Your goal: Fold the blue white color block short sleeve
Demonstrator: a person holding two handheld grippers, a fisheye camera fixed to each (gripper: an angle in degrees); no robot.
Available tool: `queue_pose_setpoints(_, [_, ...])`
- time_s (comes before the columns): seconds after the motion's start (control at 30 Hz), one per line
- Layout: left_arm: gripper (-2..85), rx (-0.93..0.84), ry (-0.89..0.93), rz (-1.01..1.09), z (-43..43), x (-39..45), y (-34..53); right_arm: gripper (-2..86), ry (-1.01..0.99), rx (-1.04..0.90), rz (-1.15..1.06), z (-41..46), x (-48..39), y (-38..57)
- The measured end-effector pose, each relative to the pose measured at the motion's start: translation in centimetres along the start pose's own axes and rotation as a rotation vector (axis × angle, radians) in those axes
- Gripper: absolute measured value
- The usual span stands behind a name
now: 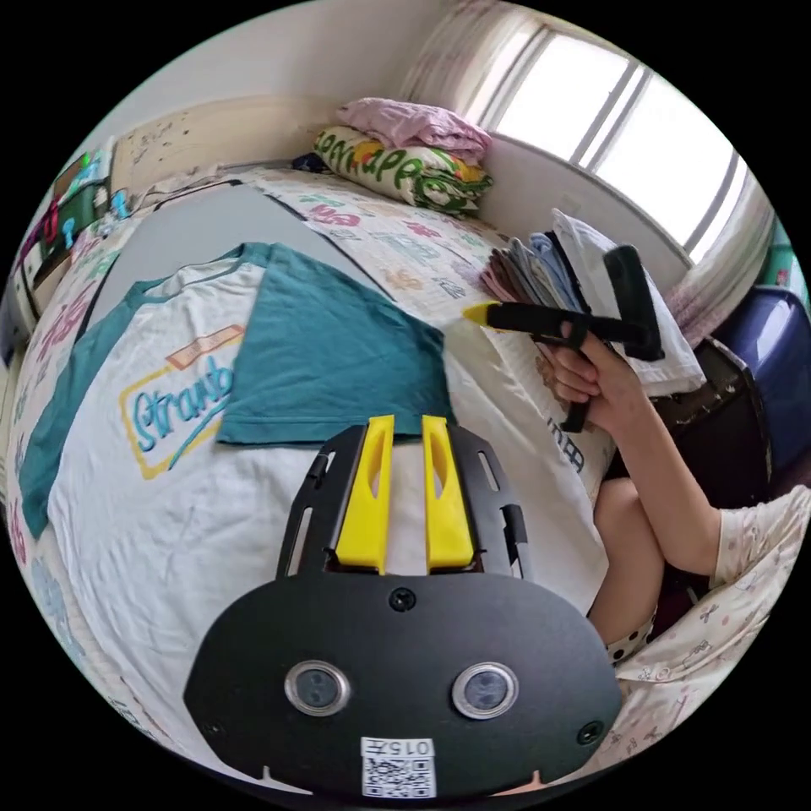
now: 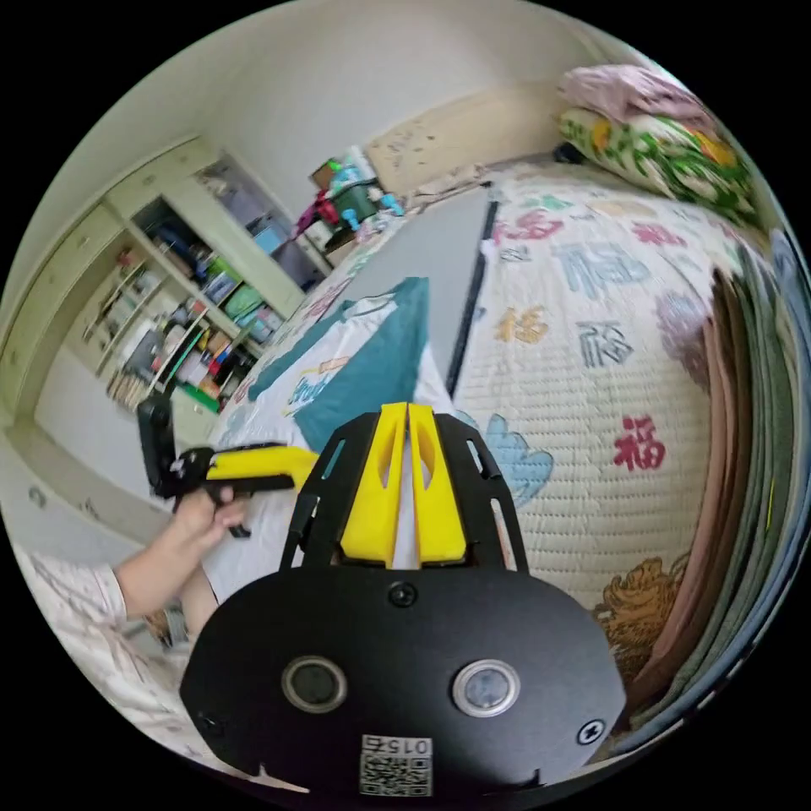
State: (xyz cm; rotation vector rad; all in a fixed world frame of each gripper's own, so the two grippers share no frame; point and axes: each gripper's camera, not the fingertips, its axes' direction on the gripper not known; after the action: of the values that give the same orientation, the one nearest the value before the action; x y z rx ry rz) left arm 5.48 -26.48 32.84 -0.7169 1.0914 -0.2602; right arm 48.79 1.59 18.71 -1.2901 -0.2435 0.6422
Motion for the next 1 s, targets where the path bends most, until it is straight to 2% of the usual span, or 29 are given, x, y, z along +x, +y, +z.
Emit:
queue_pose_setpoints(0.13, [7.2,0.105,-0.054,-0.234,-4.2,-7.6,4.5,5.3,-0.06,-0.104,-0.169,3.1,-1.5,2.0])
queue_pose_setpoints(0.23, [7.5,0.085,-0.052,-0.272,-3.4,-8.5,7.1,6.0,-0.223,-0.221,-0.332,5.7,-2.2,3.6])
queue_pose_setpoints(0.3, [7.2,0.072,-0.045,-0.263,-1.7,-7.9,8.6,6.4,-0.178,-0.29,-0.372,7.6,-2.5,4.8])
queue_pose_setpoints(0.33, [7.1,0.058,-0.041,-0.275,-0.5,-7.7,9.6,6.7,-0.089,-0.305,-0.378,8.9,-2.4,5.6])
queue_pose_setpoints(0.37, [6.9,0.046,-0.024,-0.284,0.7,-7.3,10.7,7.3,-0.022,-0.316,-0.383,10.1,-2.2,6.3])
queue_pose_setpoints(0.5, [3.5,0.021,-0.046,-0.283,3.4,-4.6,14.6,7.1,-0.041,-0.389,-0.434,13.3,-1.6,8.2])
queue_pose_setpoints(0.63, [0.1,0.024,-0.078,-0.239,5.4,-0.2,19.7,0.8,0.079,-0.379,-0.478,15.5,-0.6,10.0])
queue_pose_setpoints(0.87, [-0.1,0.004,-0.109,-0.178,10.1,7.0,30.1,-0.5,0.108,-0.387,-0.5,19.0,1.9,12.4])
queue_pose_setpoints(1.0, [1.2,0.045,-0.165,-0.246,10.7,9.6,37.6,-0.5,0.105,-0.375,-0.496,20.7,3.6,13.3])
